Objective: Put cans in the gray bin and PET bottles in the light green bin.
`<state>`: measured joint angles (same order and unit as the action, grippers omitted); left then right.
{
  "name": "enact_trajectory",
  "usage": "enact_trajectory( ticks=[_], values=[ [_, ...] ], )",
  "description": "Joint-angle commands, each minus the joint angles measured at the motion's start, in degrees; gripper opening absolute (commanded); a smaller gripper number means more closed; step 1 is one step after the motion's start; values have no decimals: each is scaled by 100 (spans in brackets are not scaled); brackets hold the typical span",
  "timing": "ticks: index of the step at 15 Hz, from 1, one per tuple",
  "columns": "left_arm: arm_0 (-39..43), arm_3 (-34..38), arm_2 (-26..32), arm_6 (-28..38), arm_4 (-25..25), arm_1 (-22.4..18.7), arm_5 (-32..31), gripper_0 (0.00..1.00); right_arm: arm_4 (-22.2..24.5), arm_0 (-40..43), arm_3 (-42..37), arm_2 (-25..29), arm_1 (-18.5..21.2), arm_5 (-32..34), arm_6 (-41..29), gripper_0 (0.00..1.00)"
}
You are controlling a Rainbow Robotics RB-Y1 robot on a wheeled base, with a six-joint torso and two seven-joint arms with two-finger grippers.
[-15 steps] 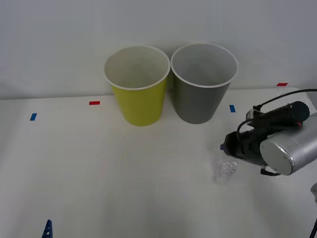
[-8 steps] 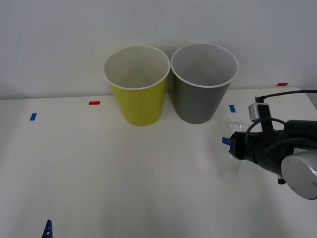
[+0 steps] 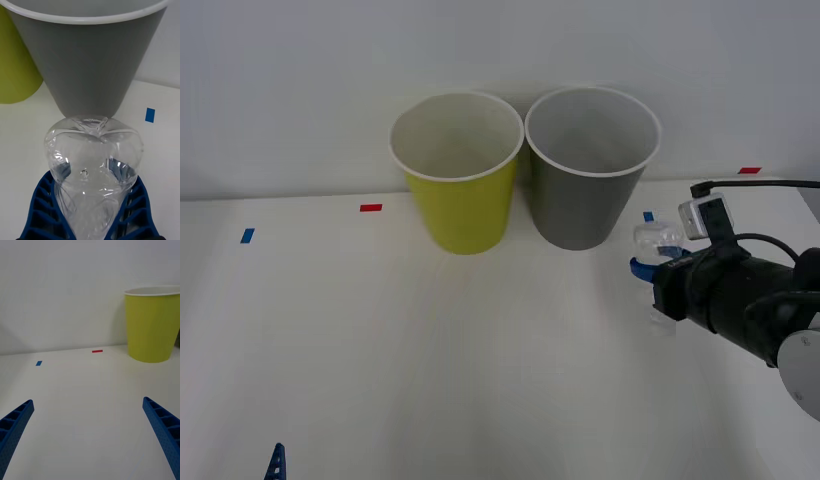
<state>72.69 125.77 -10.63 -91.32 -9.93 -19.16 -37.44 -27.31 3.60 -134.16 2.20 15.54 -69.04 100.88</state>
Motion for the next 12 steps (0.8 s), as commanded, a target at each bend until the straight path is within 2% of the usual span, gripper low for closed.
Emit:
enact_trajectory(
  ticks=[1, 6, 8, 12],
  values=[
    [0, 0, 0, 0, 0, 0, 0, 100, -425, 124, -57, 272, -77, 154, 722, 1],
    [0, 0, 0, 0, 0, 0, 0, 100, -513, 326, -224, 237, -104, 523, 960, 1],
    [0, 0, 0, 0, 0, 0, 0, 100, -513, 344, -444, -27, -95, 804, 1056, 1],
    [0, 0, 0, 0, 0, 0, 0, 100, -486, 203, -488, -607, -33, 1815, 1056, 1]
  ],
)
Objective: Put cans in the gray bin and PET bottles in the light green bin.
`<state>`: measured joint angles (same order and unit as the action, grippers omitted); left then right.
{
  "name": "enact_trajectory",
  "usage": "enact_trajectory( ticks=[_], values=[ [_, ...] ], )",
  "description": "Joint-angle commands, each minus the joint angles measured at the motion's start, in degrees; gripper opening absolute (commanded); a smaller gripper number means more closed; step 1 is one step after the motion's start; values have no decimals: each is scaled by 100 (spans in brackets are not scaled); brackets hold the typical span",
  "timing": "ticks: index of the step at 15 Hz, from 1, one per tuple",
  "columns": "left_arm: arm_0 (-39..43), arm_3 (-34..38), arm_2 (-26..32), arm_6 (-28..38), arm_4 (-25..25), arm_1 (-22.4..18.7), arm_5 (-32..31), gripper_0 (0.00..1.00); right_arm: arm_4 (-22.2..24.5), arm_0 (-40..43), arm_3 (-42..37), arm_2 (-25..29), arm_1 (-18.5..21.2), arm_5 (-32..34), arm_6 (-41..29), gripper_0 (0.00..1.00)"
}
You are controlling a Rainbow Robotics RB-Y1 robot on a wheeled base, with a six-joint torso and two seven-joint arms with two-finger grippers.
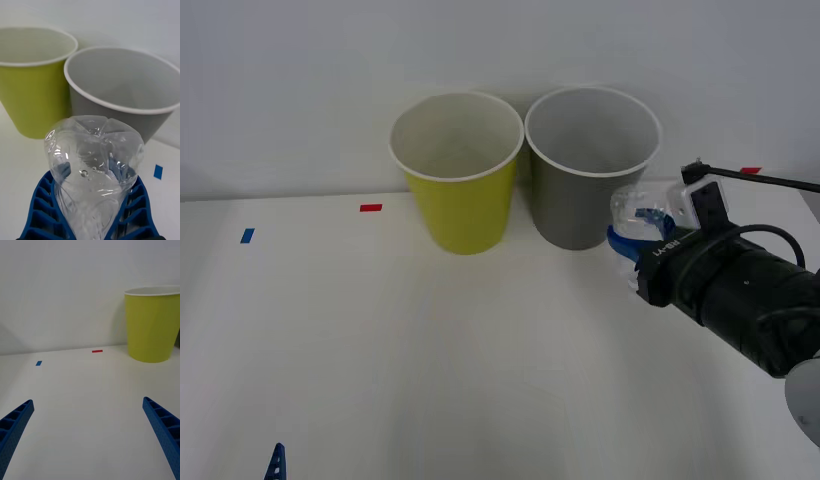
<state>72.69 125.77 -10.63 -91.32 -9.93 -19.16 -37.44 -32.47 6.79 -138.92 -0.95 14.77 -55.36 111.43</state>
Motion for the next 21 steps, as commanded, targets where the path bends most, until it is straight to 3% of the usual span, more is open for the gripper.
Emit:
enact_trajectory(
  ticks=[1, 5, 9, 13, 21],
  values=[
    [0, 0, 0, 0, 0, 0, 0, 100, 48, -222, -12, -432, 35, 640, -25, 0],
    [0, 0, 0, 0, 0, 0, 0, 100, 206, -732, -4, -959, -229, 1089, -86, 0],
    [0, 0, 0, 0, 0, 0, 0, 100, 347, -1268, 40, -1258, -703, 1089, -148, 0],
    [0, 0, 0, 0, 0, 0, 0, 100, 417, -2050, 541, -1293, -1143, 1089, -165, 0],
    [0, 0, 0, 0, 0, 0, 0, 100, 778, -3377, 1675, -1249, -1565, 1115, -201, 0]
  ],
)
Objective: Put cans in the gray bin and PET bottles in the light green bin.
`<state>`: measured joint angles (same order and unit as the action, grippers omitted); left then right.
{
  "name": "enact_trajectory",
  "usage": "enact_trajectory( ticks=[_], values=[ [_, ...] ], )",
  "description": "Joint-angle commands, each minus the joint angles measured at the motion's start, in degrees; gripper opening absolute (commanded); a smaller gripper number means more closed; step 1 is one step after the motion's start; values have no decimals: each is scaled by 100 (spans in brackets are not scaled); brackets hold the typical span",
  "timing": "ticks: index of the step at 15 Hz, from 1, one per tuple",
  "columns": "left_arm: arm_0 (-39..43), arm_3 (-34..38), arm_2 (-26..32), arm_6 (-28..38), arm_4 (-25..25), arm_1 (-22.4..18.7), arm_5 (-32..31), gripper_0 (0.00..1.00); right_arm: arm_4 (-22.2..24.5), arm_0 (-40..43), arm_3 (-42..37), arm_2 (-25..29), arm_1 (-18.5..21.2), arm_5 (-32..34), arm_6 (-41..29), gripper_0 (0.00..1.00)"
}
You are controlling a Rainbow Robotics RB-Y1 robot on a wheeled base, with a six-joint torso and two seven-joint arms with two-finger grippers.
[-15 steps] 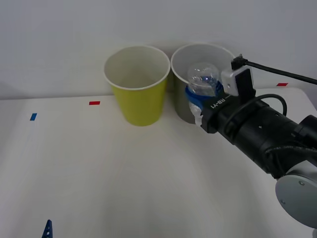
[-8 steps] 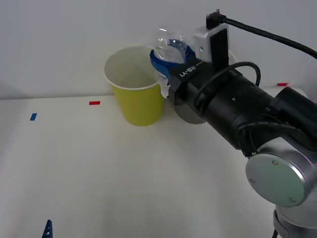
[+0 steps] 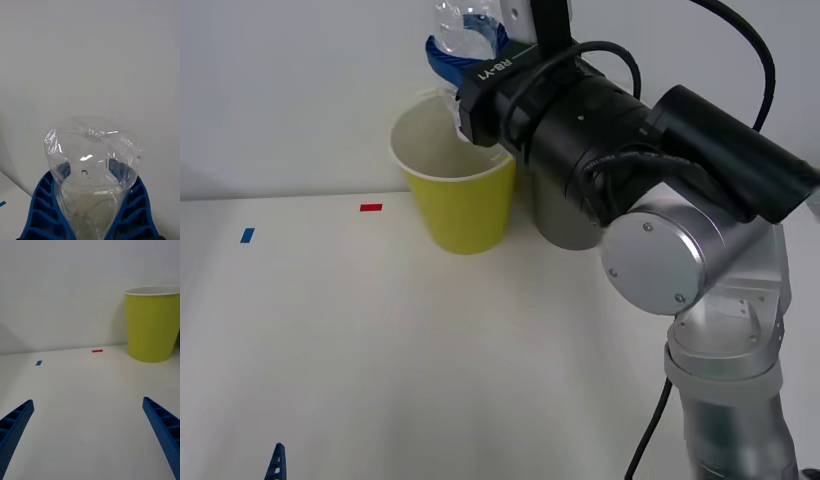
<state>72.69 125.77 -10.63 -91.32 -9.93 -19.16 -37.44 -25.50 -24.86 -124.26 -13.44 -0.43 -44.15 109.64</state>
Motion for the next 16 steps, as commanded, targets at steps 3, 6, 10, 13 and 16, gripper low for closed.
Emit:
enact_trajectory(
  ticks=[3, 6, 10, 13, 16],
  values=[
    [0, 0, 0, 0, 0, 0, 0, 100, 186, -704, 754, 52, -57, 3, -118, 0],
    [0, 0, 0, 0, 0, 0, 0, 100, 283, -1232, 1475, 87, -57, 231, -250, 0],
    [0, 0, 0, 0, 0, 0, 0, 100, 292, -1460, 2064, 96, -57, 846, -303, 0],
    [0, 0, 0, 0, 0, 0, 0, 100, 292, -1486, 2205, 104, -57, 978, -347, 0],
    [0, 0, 0, 0, 0, 0, 0, 100, 256, -1627, 2776, -27, -10, 1602, -347, 0]
  ],
)
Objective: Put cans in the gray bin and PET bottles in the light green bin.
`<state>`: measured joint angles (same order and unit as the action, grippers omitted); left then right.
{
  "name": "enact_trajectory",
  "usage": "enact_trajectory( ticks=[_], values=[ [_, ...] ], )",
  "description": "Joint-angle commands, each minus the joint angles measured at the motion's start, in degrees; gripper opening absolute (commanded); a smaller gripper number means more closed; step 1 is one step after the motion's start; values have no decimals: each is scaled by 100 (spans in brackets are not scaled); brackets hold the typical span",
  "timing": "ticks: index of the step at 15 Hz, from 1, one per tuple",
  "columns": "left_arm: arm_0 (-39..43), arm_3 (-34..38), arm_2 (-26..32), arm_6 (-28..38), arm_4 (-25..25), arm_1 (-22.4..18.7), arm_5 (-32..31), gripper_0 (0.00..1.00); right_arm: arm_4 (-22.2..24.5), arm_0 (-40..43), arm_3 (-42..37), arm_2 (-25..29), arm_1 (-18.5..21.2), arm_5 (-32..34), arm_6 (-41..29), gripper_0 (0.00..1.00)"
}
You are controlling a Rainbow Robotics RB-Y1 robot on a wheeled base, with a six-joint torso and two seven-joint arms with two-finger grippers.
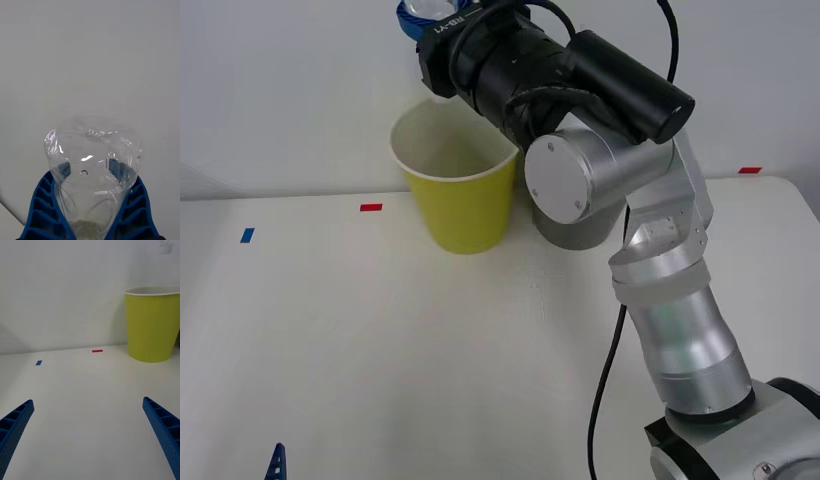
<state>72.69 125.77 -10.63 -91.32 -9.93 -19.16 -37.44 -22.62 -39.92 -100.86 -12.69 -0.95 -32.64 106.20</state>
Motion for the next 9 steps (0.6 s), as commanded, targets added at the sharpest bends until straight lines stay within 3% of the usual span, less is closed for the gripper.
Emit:
enact_trajectory(
  ticks=[1, 9],
  values=[
    [0, 0, 0, 0, 0, 0, 0, 100, -50, -166, 603, -129, 86, 636, 6, 0],
    [0, 0, 0, 0, 0, 0, 0, 100, -24, -183, 937, -146, 350, 750, 6, 0]
  ],
)
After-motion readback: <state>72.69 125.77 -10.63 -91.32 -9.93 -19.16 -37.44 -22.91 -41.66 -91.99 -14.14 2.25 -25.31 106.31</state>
